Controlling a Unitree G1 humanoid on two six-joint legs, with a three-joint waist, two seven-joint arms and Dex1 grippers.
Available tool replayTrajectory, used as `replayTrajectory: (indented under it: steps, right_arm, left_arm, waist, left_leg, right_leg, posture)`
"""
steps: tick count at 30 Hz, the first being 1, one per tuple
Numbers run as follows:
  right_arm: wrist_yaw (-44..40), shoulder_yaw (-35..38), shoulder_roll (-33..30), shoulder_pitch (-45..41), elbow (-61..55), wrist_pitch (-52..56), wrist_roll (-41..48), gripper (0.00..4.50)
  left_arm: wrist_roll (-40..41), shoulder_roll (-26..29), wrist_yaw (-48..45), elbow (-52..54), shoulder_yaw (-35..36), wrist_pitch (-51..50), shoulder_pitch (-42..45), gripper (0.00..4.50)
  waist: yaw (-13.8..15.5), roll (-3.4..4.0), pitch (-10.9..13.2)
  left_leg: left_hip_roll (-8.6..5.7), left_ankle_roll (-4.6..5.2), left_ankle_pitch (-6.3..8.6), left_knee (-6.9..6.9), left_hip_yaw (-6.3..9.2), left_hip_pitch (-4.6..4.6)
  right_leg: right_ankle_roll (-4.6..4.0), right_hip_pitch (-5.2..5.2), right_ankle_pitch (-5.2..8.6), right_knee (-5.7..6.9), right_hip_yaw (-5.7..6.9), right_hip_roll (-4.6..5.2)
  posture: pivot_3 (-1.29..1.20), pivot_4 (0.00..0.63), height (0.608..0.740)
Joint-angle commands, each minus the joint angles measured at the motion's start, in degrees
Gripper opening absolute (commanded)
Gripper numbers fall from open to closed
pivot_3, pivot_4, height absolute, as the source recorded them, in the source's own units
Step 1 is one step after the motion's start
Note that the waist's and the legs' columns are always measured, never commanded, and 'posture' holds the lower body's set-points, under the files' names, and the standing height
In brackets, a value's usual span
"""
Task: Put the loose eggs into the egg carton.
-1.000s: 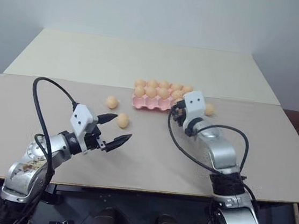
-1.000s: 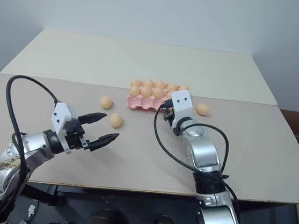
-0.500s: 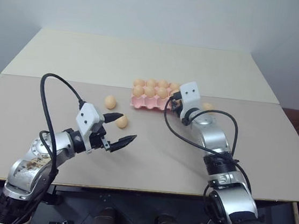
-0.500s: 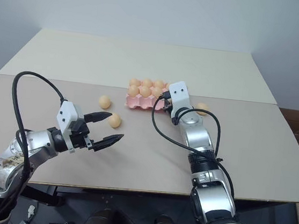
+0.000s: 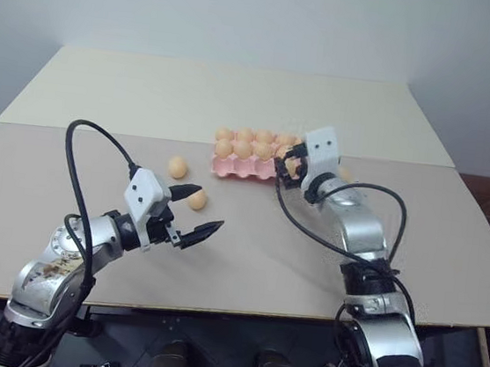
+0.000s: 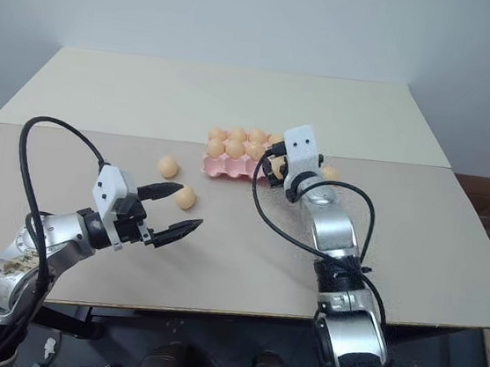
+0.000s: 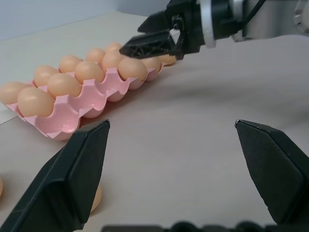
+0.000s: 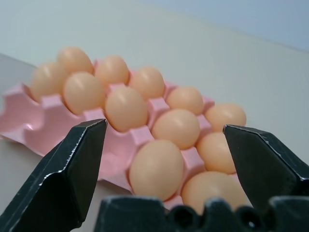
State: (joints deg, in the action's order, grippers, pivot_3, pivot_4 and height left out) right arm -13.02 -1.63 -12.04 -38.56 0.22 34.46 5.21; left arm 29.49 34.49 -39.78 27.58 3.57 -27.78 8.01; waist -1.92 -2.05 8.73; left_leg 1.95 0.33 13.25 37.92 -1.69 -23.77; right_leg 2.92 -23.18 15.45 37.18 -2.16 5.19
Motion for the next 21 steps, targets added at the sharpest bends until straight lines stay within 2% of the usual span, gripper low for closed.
replayTrajectory:
  steps: [1, 6, 10, 15, 18, 21]
  right_arm:
    - [-2.23, 2.91, -2.1, 8.66, -18.47, 5.94, 4.46, 4.49]
    - [-2.65, 5.96, -2.25, 23.98, -37.44, 12.06, 10.58, 4.49]
    - [-5.52, 5.83, -4.02, 35.86, -45.47, 7.37, 11.97, 4.49]
    - [-10.08, 5.46, -4.36, 49.37, -46.12, -9.91, 10.03, 4.49]
    - [-12.09, 6.42, -4.59, 52.8, -44.89, -14.04, 11.56, 4.49]
    - [-10.05, 6.44, -4.62, 52.41, -44.14, -13.44, 10.38, 4.49]
  left_arm:
    - [0.47, -0.21, 0.44, 2.47, 1.03, 0.63, -0.35, 4.5]
    - [0.9, -0.84, -0.99, 2.04, -0.15, 1.42, -0.13, 4.5]
    - [1.81, -1.84, -2.65, 0.72, -0.33, 1.92, 1.17, 4.5]
    - [2.25, -2.54, -4.78, -1.22, -1.22, 2.17, 2.92, 4.5]
    - [2.02, -2.87, -5.6, -2.36, -1.69, 2.72, 4.02, 4.5]
    - [0.78, -3.28, -6.04, -3.71, -2.98, 3.35, 5.59, 4.5]
  waist:
    - [0.37, 0.0, 0.0]
    - [1.06, 0.0, 0.0]
    - [0.98, 0.0, 0.0]
    - [0.95, 0.0, 0.0]
    - [0.92, 0.0, 0.0]
    - [0.9, -0.01, 0.01]
  left_leg:
    - [0.0, 0.0, 0.0, 0.0, 0.0, 0.0]
    - [-0.01, 0.0, 0.0, 0.0, -0.03, 0.03]
    - [-0.01, 0.0, -0.01, 0.0, -0.04, 0.06]
    - [-0.03, 0.0, -0.01, 0.01, -0.05, 0.1]
    - [-0.02, 0.0, -0.01, 0.01, -0.06, 0.24]
    - [0.01, 0.0, -0.01, 0.01, -0.05, 0.56]
  right_leg:
    - [0.0, 0.01, 0.0, -0.01, 0.01, 0.01]
    - [0.03, 0.04, -0.02, -0.01, -0.03, 0.02]
    - [0.04, 0.07, -0.02, -0.03, -0.04, -0.03]
    - [0.05, 0.1, -0.01, -0.07, -0.05, -0.05]
    - [0.06, 0.2, -0.01, -0.07, -0.06, -0.06]
    - [0.05, 0.52, 0.0, -0.08, -0.06, -0.1]
  posture:
    - [0.0, 0.15, 0.74]
    - [0.0, 0.15, 0.74]
    - [0.0, 0.15, 0.74]
    - [0.0, 0.15, 0.74]
    - [0.0, 0.15, 0.74]
    - [0.0, 0.15, 0.74]
